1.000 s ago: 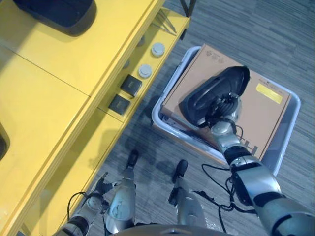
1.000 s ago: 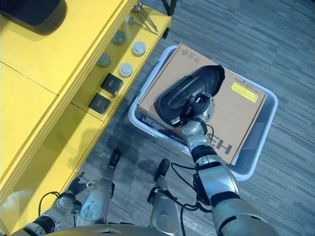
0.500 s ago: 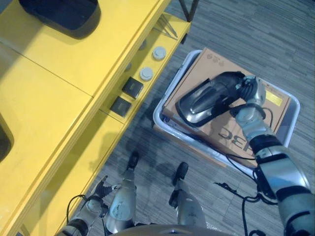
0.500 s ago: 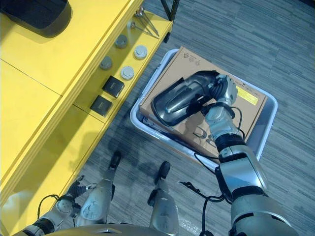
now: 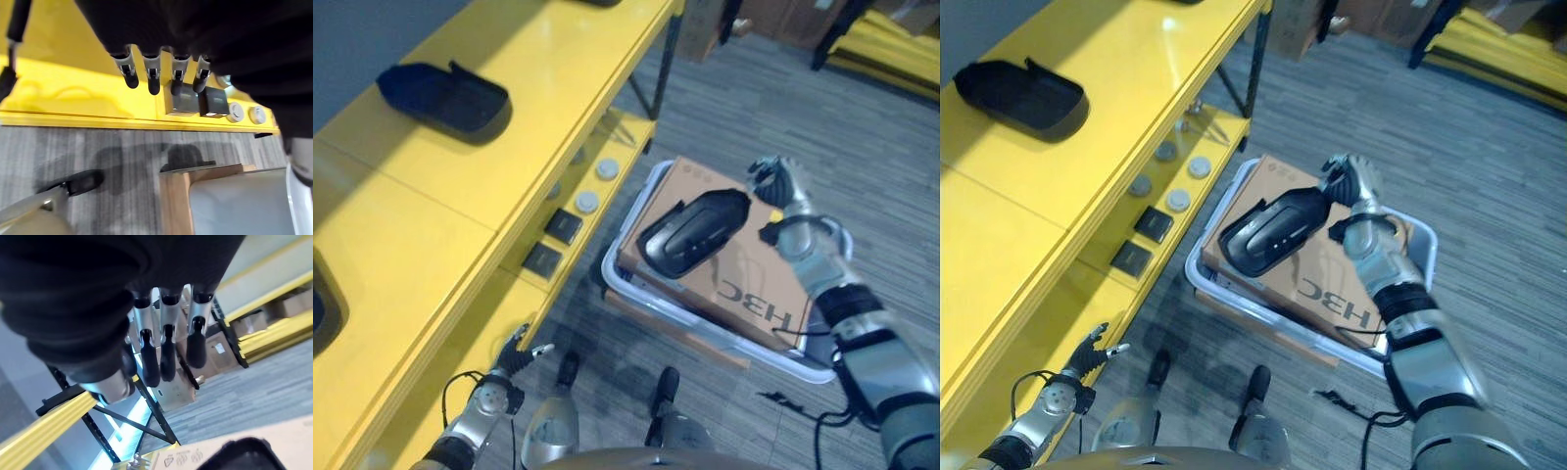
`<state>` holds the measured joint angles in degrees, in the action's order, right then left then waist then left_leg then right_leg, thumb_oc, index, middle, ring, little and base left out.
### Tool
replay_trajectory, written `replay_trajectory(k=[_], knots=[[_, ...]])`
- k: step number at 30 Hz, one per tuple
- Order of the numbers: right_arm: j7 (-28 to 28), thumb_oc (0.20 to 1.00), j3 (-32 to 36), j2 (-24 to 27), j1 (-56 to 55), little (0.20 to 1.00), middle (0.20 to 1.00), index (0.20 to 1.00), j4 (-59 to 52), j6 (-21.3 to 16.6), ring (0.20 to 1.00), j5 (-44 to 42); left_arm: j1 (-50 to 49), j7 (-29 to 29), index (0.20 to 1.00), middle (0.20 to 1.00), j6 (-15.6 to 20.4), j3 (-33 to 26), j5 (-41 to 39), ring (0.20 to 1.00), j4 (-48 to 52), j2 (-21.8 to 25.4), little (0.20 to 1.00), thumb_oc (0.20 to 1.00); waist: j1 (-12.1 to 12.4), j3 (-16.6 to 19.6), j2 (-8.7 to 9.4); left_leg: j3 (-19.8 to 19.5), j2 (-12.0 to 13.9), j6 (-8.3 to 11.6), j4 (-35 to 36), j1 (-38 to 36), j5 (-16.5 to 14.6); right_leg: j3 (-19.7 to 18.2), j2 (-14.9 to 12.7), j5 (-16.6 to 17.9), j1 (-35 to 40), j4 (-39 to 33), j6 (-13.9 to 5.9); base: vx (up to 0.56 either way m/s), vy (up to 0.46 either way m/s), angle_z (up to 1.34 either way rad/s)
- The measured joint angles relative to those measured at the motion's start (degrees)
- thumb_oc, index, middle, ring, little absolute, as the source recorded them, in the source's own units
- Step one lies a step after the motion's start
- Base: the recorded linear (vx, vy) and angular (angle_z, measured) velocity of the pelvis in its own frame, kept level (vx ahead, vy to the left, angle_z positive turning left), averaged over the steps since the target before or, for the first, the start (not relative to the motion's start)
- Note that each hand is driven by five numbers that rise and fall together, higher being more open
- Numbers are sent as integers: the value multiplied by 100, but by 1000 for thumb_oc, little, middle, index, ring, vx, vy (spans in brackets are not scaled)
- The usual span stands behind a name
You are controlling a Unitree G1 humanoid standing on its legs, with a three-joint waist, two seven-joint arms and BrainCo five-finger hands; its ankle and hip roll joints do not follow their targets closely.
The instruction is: Move parts from the plastic box to the shelf.
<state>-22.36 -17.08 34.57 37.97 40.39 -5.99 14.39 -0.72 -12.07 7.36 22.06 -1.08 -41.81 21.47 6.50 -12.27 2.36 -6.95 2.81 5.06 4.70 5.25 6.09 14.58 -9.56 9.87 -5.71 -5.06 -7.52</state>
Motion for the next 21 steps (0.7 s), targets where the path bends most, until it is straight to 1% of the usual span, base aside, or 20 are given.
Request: replay_trajectory(k=[1,2,3,4,5,8,10,12,14,17,19,21], knots=[[-8,1000,222,-363,-90,1000,1000,1000,151,23,1000,-251,-51,2,1000,1000,-3,0,-14,1000,-47,-18,1000,1000,-52,81,13,53,11,-2,0,-34,-21,-23,9,-5,6,-2,10,17,-7,-23],[-8,1000,232,-658,-205,1000,1000,1000,329,60,1000,-611,-69,6,1000,1000,-21,15,-41,1000,-62,-78,1000,1000,-95,117,-12,77,15,-10,0,-57,-31,-85,18,-10,-8,-1,7,14,-8,-23],[-30,1000,461,-905,-214,1000,1000,1000,522,69,1000,-896,-74,-2,1000,1000,-41,2,-89,1000,-112,-145,1000,1000,-131,119,-18,90,22,-10,0,-60,-31,-116,30,-6,-17,-2,12,2,-5,-16],[-53,1000,603,-1099,-228,1000,1000,1000,657,119,1000,-1128,-63,0,1000,1000,-74,-8,-110,1000,-193,-196,1000,1000,-164,121,-20,91,30,-5,-1,-62,-26,-126,42,5,-17,-1,23,-9,-4,-5],[-89,1000,607,-1223,-230,1000,1000,1000,871,127,1000,-1494,-66,6,1000,1000,-103,29,-112,1000,-309,-306,1000,1000,-170,125,-30,85,48,-3,0,-31,-27,-123,58,6,-44,-3,28,0,0,0],[-195,1000,602,-1354,-161,1000,1000,1000,1183,116,1000,-1984,-96,32,1000,1000,-169,62,-111,1000,-807,-490,1000,1000,-138,133,-31,90,96,-15,1,34,-40,-121,99,11,-109,-4,56,0,0,0],[-202,1000,600,-1433,77,1000,1000,1000,1474,135,1000,-2379,-84,36,1000,1000,-229,34,-124,1000,-1100,-499,1000,1000,-133,148,-34,89,123,10,0,146,-17,-126,130,31,-229,-4,87,-3,-3,-2],[-202,1000,536,-1440,184,1000,1000,1000,1478,140,1000,-2554,-122,44,1000,1000,-253,-1,-197,1000,-1336,-528,1000,1000,-104,156,-32,80,151,33,0,249,15,-125,162,63,-323,-2,75,0,0,0],[-193,1000,406,-1447,346,1000,1000,1000,1720,141,1000,-2579,-177,14,1000,1000,-269,-231,-438,1000,-1591,-619,1000,1000,-4,163,-16,63,189,49,-1,283,23,-108,199,66,-355,-2,84,0,0,0],[-189,1000,439,-1424,661,1000,1000,1000,2394,171,1000,-2647,-261,6,1000,1000,-268,-216,-555,1000,-1620,-620,1000,1000,121,162,-1,52,189,61,-1,301,31,-84,198,62,-358,9,86,-5,-4,3],[-173,1000,436,-1418,916,1000,1000,1000,2897,244,1000,-2649,-285,4,1000,1000,-260,-197,-561,1000,-1642,-593,1000,1000,160,155,55,21,186,84,-2,359,53,-52,195,62,-391,14,85,-11,4,9],[-167,1000,452,-1337,1123,1000,1000,1000,3357,295,1000,-2650,-227,5,1000,1000,-241,-179,-561,1000,-1747,-564,1000,1000,207,134,115,-90,183,89,-2,460,82,40,194,61,-432,15,85,-7,10,20]])
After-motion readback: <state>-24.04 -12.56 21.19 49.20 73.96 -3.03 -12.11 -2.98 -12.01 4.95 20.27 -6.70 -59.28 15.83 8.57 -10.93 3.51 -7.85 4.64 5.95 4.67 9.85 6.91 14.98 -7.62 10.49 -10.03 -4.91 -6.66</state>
